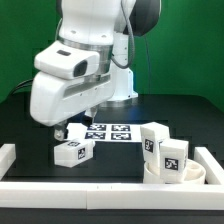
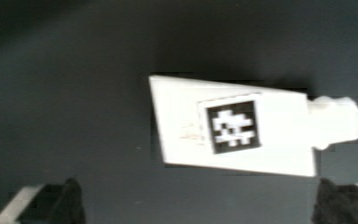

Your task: Assemble stool

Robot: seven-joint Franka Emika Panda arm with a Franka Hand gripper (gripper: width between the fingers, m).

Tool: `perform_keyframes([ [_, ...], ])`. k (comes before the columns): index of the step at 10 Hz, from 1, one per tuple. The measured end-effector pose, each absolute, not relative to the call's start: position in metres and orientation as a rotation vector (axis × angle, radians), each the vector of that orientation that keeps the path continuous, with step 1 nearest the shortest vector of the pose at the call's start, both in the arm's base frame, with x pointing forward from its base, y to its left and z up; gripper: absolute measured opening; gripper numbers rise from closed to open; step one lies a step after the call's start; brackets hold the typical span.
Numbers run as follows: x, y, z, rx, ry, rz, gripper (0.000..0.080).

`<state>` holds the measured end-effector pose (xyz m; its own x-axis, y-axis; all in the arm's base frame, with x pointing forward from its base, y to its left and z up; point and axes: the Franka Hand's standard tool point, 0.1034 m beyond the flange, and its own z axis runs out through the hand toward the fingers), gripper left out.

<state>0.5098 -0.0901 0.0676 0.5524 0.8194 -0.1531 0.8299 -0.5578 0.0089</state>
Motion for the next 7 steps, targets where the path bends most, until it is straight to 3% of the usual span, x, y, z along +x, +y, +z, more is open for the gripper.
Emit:
perform_keyframes([
  [3, 0.508, -0.087, 0.064, 2.857, 1.104, -0.203, 0.0648],
  [7, 0.52, -0.088, 0.043, 3.089, 0.29, -0.263, 0.0648],
])
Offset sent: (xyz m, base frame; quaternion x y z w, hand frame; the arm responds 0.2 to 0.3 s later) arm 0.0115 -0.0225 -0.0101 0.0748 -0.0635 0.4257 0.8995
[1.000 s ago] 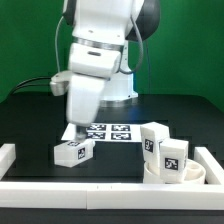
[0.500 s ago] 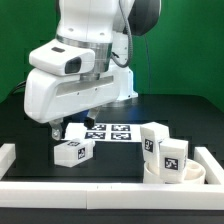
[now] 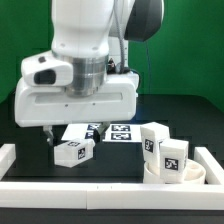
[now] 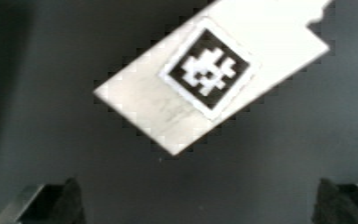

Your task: Assemble stool

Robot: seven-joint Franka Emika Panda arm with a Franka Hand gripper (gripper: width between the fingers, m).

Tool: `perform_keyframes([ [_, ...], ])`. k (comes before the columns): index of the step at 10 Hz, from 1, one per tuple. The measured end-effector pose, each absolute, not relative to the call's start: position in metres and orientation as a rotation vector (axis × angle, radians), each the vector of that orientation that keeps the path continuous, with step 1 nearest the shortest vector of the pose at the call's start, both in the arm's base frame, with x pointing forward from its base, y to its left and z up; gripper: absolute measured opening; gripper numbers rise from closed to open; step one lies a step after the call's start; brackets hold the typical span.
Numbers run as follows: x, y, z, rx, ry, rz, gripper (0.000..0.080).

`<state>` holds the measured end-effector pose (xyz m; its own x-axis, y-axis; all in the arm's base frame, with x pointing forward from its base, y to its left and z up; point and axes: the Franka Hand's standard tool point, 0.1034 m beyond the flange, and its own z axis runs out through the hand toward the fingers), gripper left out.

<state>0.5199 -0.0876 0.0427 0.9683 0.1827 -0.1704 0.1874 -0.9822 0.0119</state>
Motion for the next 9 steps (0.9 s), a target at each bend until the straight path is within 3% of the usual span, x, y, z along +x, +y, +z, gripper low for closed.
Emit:
perform_keyframes([
  [4, 0.521, -0.082, 0.04, 3.119, -0.052, -0.221, 0.0648],
  [7, 0.519, -0.111, 0.041, 3.168, -0.728, -0.327, 0.0648],
  [9, 0.516, -0.112, 0.041, 3.159, -0.876, -0.359, 0.0648],
])
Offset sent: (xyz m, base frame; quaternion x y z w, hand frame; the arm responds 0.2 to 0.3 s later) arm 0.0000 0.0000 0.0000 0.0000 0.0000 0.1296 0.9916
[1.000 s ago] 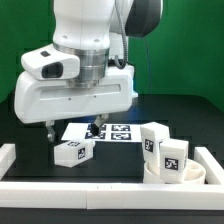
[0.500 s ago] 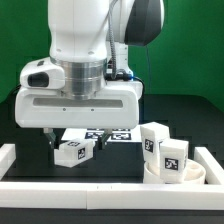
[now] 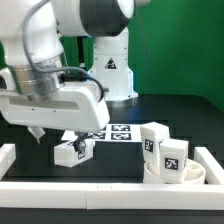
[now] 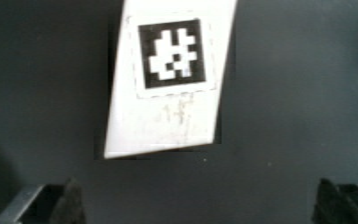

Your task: Assemble stool

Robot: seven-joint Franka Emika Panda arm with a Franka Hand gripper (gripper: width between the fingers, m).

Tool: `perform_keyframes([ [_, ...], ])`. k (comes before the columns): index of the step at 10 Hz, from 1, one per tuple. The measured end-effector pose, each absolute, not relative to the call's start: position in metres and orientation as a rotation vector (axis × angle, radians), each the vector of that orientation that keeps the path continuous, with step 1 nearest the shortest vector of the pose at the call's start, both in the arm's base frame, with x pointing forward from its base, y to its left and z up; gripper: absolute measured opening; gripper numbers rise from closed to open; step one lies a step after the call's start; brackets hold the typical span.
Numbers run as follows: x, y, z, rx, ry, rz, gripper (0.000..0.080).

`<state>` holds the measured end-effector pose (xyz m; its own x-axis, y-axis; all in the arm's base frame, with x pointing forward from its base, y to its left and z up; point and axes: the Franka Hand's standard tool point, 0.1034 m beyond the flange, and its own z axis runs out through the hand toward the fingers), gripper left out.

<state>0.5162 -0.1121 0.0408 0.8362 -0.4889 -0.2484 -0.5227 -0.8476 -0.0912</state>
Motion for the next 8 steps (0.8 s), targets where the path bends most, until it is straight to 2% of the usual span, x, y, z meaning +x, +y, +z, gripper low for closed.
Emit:
perform_keyframes([
  [2, 0.51, -0.107, 0.035, -2.724, 0.906, 0.415, 0.0648],
  [5, 0.495, -0.102, 0.033, -2.505, 0.849, 0.825, 0.0648],
  [8, 0.486, -0.097, 0.027, -2.345, 0.765, 1.102, 0.0648],
])
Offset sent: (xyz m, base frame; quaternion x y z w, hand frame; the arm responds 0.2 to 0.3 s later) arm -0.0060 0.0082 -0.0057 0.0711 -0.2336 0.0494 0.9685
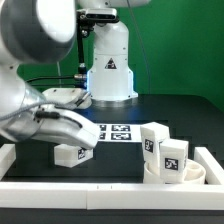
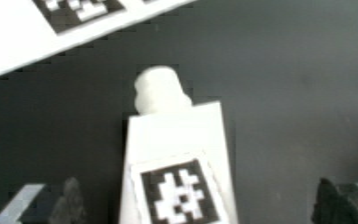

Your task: Assemble stool

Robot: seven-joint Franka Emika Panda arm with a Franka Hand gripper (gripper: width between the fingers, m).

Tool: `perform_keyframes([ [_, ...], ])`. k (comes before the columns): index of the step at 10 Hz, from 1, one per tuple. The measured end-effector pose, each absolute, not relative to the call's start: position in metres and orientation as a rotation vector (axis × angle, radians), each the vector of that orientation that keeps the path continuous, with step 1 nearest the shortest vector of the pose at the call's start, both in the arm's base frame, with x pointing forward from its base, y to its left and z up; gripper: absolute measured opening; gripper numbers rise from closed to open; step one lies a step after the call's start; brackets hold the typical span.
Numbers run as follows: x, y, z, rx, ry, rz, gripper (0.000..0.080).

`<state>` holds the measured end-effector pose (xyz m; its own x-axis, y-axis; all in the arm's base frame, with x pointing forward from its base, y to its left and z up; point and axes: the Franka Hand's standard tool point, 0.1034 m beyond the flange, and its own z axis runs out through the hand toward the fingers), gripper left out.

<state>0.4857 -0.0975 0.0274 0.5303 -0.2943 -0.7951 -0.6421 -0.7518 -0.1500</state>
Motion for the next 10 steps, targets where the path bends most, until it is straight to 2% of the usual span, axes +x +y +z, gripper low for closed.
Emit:
perform_keyframes([
  [3, 0.485, -0.101, 0.012, -2.193, 0.841, 1.265, 0.0648],
  [5, 0.481, -0.098, 0.01, -2.178, 0.851, 1.3, 0.0648],
  [6, 0.481, -0.098, 0.01, -2.177, 0.852, 1.301, 0.054],
  [7, 0.481, -0.098, 0.01, -2.176, 0.852, 1.302, 0.0392],
  [8, 0.481, -0.098, 0.01, -2.176, 0.852, 1.302, 0.0392],
  [9, 0.482, -0.097, 0.011, -2.181, 0.85, 1.298, 0.032],
  [10, 0.488, -0.093, 0.022, -2.205, 0.83, 1.277, 0.032],
])
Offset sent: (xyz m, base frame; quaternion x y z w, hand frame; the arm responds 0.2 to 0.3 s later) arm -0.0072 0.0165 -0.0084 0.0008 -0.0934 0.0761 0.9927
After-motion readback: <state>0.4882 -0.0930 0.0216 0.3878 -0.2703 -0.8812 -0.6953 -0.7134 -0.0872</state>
